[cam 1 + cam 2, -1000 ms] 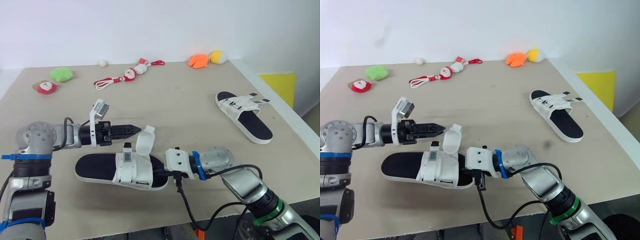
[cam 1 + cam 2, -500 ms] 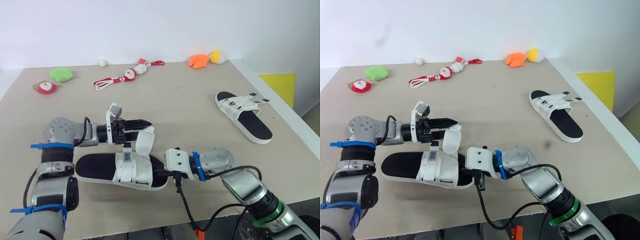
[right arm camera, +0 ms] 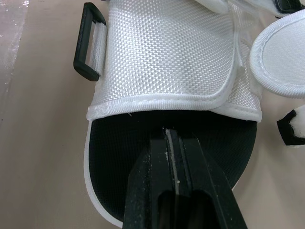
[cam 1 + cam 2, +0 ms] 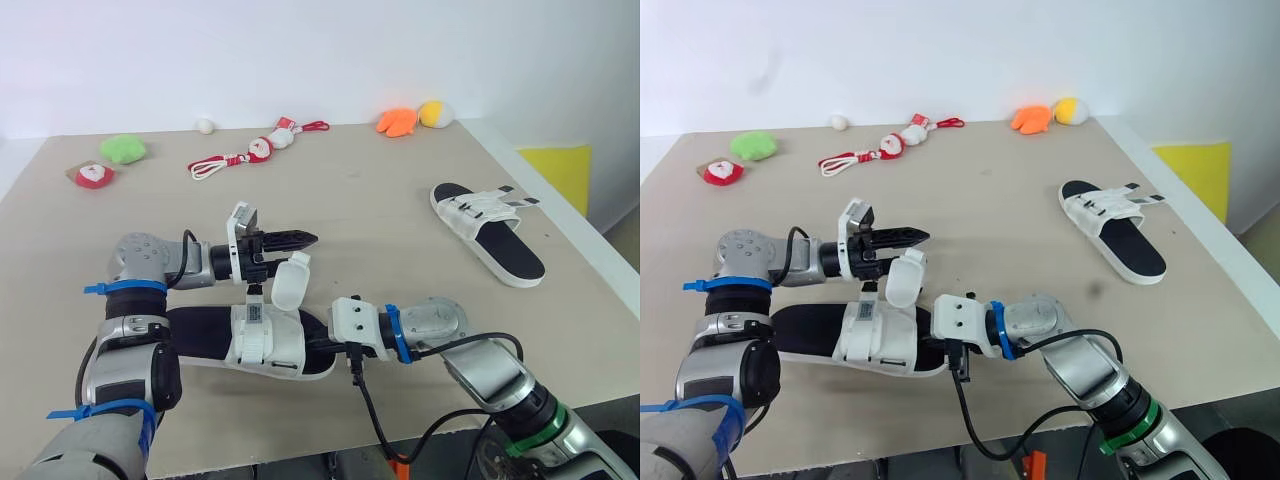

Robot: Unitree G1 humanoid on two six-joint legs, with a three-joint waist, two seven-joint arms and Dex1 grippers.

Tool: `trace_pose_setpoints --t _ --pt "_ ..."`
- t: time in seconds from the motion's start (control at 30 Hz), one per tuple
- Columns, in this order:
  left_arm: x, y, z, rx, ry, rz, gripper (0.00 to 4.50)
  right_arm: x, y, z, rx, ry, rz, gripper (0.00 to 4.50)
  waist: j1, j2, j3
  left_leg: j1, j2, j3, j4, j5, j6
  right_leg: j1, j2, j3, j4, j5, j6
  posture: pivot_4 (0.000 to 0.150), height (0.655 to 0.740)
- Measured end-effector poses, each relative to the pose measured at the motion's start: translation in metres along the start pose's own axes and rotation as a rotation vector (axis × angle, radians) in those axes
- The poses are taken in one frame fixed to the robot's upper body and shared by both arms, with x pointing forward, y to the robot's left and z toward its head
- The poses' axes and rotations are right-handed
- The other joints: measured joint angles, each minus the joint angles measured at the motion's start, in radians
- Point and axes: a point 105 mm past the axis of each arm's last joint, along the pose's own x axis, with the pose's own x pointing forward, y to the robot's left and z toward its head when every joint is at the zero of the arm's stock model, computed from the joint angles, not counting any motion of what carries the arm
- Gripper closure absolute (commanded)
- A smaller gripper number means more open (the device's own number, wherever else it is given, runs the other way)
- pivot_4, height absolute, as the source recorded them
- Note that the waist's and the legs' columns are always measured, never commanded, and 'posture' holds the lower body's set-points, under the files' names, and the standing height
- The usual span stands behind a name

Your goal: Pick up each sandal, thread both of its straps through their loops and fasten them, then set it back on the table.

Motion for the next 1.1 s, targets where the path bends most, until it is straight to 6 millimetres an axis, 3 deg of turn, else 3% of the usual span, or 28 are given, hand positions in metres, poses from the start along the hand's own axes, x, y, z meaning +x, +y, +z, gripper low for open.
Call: trace_pose_setpoints --t 0.13,0.37,0.57,1.1 --pt "-0.028 0.000 0.011 0.011 -0.050 0.057 0.06 -0.001 0.000 0.001 0.001 -0.001 -0.008 4.50 0.000 0.000 0.000 0.000 0.000 -0.001 0.000 0.000 -0.001 0.000 0.000 0.000 0.000 0.000 0.000 0.150 0.7400" --pt "-0.047 -0.010 0.005 0.008 -0.005 0.023 0.06 0.000 0.000 0.001 -0.002 0.000 -0.008 4.50 0.000 0.001 0.000 0.000 0.000 -0.002 0.000 0.000 -0.001 0.000 0.000 -0.002 0.000 0.000 0.000 0.150 0.7400" --pt "-0.042 0.004 -0.017 -0.055 0.072 0.034 0.06 0.000 -0.001 0.002 -0.005 0.000 -0.007 4.50 0.000 0.001 0.001 0.000 0.000 -0.004 0.000 0.000 -0.001 -0.001 0.000 -0.003 0.000 0.000 0.000 0.150 0.7400" --pt "-0.013 0.006 -0.024 -0.104 0.090 -0.015 0.06 0.000 -0.001 0.002 -0.004 0.000 -0.007 4.50 0.000 0.001 0.001 -0.001 0.000 -0.006 0.000 0.000 -0.002 0.000 0.000 -0.005 0.000 0.000 0.000 0.150 0.7400"
